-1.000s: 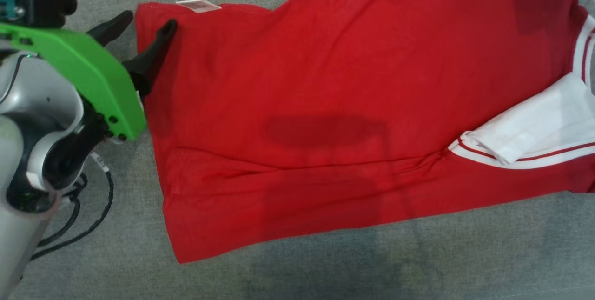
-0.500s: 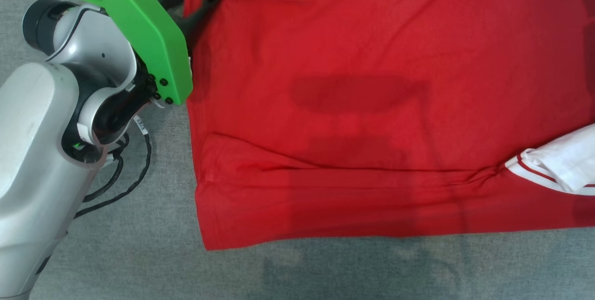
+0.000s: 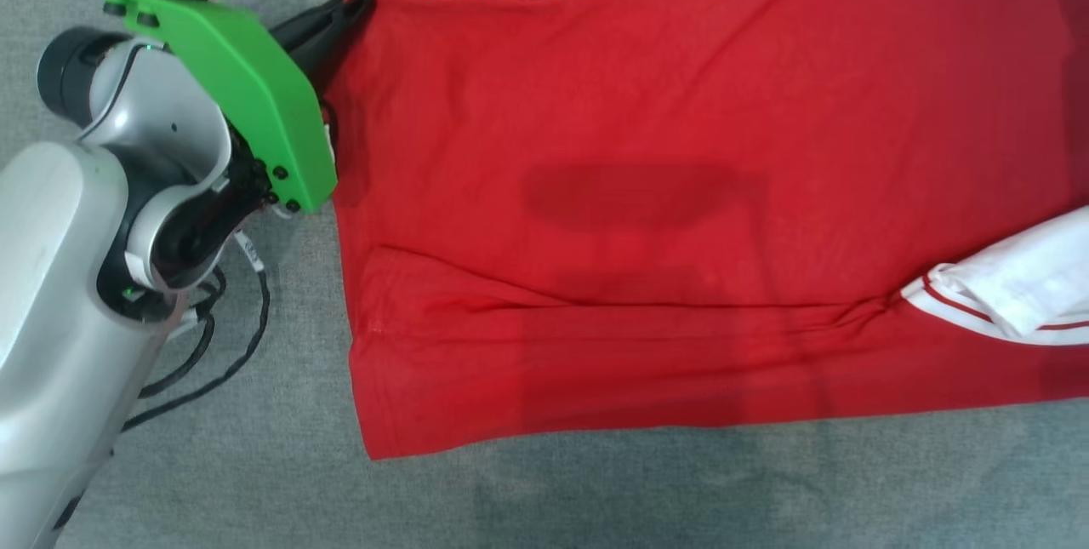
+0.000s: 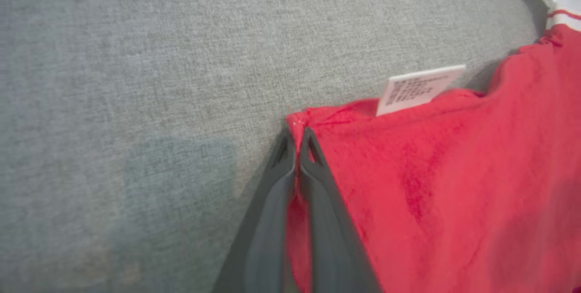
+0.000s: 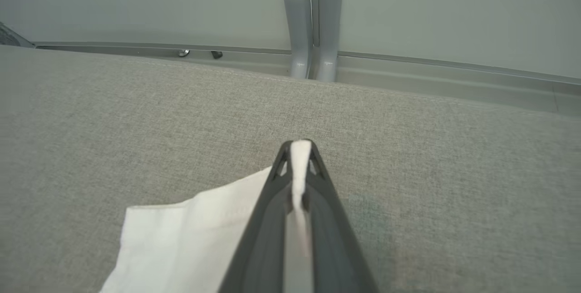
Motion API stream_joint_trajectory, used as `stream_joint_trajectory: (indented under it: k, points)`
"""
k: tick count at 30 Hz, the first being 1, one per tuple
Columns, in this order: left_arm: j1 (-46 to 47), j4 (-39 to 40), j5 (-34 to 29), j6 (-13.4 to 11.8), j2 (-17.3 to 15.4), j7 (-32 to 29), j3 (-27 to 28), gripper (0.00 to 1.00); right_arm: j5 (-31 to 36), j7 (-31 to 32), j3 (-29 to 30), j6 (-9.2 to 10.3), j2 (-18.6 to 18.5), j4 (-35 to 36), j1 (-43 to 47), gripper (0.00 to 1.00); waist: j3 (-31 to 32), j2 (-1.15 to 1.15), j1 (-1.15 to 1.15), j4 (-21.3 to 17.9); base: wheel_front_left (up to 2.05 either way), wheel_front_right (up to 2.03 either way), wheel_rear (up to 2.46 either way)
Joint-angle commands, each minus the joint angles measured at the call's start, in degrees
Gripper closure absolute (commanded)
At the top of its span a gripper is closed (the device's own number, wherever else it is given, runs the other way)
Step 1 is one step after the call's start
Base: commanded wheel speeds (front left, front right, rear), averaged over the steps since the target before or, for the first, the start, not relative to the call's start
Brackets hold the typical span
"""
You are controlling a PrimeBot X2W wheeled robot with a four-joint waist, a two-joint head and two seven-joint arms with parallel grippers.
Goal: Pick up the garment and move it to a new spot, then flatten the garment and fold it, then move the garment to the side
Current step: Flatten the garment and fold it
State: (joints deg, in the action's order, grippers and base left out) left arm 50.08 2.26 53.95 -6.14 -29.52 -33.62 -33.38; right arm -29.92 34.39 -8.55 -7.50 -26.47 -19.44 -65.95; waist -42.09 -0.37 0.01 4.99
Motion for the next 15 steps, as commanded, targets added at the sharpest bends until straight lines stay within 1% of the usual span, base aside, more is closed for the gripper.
stream_joint_trajectory:
  k: [1,5,10,14,15]
  points:
    - [-1.9,0.0,0.6,-0.4,-0.7,0.2,0.1,1.0,-1.1,-0.9,0.2,0.02,-0.6,0.5,1.8,1.0,2.1,0.37,-0.01,-1.4,0.0,0.0,0.0]
    - [-4.6,1.1,0.7,-1.5,-2.4,2.5,2.1,1.0,-4.4,-5.5,-0.4,0.01,-1.5,3.5,6.5,1.0,6.2,0.37,-0.01,-2.7,0.0,0.0,0.0]
    - [-10.4,3.4,1.8,-3.2,-4.4,4.8,4.1,1.0,-9.5,-11.7,-0.7,0.01,-3.4,10.3,15.3,1.0,12.3,0.37,-0.01,-4.3,0.0,0.0,0.0]
    - [-15.9,6.2,2.0,-4.7,-5.5,7.4,5.3,1.0,-13.2,-15.4,2.3,0.01,-5.6,16.9,24.8,1.0,16.1,0.37,-0.01,-5.1,0.0,0.0,0.0]
    - [-15.9,6.2,2.0,-4.7,-5.5,7.4,5.3,1.0,-13.2,-15.4,2.3,0.01,-5.6,16.9,24.8,1.0,16.1,0.37,-0.01,-5.1,0.0,0.0,0.0]
